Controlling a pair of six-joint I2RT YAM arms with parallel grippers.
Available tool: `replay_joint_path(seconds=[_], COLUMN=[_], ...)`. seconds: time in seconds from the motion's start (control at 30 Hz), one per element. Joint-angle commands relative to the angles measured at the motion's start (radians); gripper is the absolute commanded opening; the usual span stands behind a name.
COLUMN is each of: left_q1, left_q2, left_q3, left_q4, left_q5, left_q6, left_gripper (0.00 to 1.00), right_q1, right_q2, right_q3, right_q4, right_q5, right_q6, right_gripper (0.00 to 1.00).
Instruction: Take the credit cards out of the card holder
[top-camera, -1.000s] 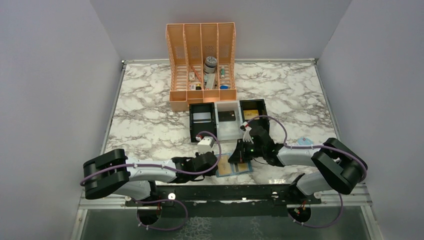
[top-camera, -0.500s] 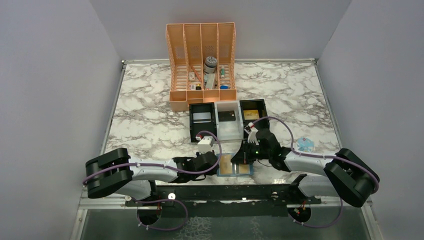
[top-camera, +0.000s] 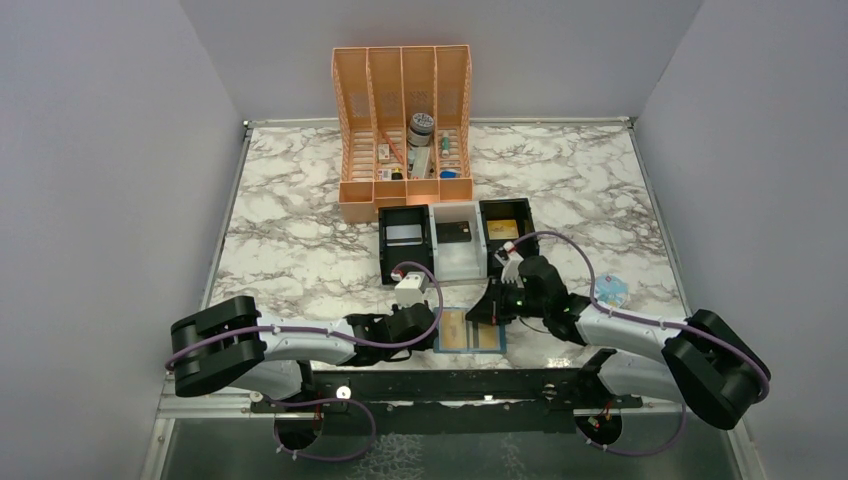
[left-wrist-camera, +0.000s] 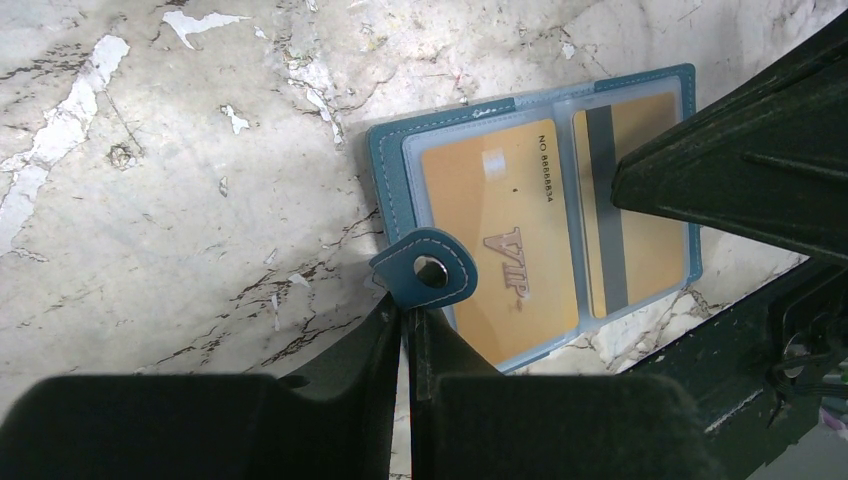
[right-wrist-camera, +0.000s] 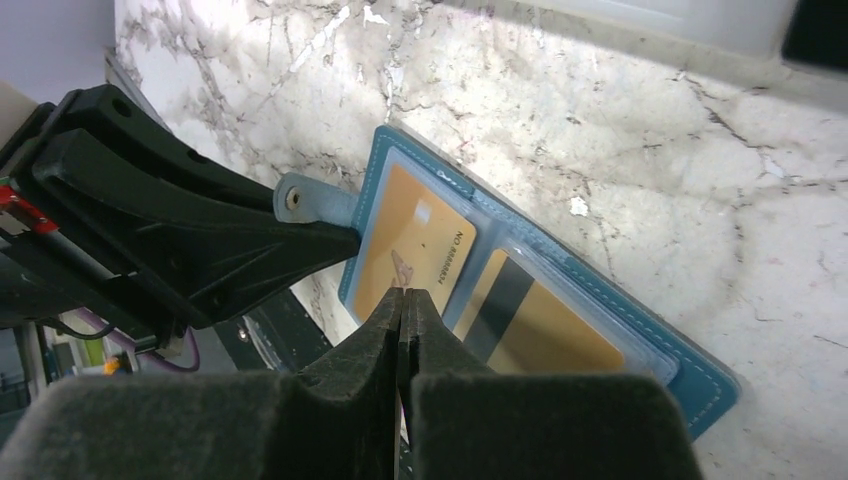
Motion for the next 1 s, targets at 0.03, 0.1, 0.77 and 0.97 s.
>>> replay_joint_path(seconds=[0.03, 0.1, 0.77, 0.97], left_q1=[-0.003, -0.003, -0.003, -0.005], left_q2=[0.012, 0.012, 0.066, 0.047], left_q3=[-0.028, -0.027, -0.012, -0.004], left_q4=[-0.093, -0.090, -0.057, -0.070], left_q5=[-0.006, -0.004, 0.020, 0.025], left_q6=[0.006, 0.006, -0.003, 0.000], left_gripper=[0.00, 0.00, 0.00, 0.01], right_q1=[-0.022, -0.023, -0.023, -0.023], right_q2=[-0.015, 0.006, 0.235, 0.195], right_q3=[-0.021, -0.013, 0.029, 0.070], right_q4=[-0.038, -0.033, 0.049, -0.113], right_q5=[0.022, -0.012, -0.074, 0.084], right_q6=[-0.034, -0.041, -0.019, -0.011], right_gripper=[0.01, 0.07, 0.35, 0.35])
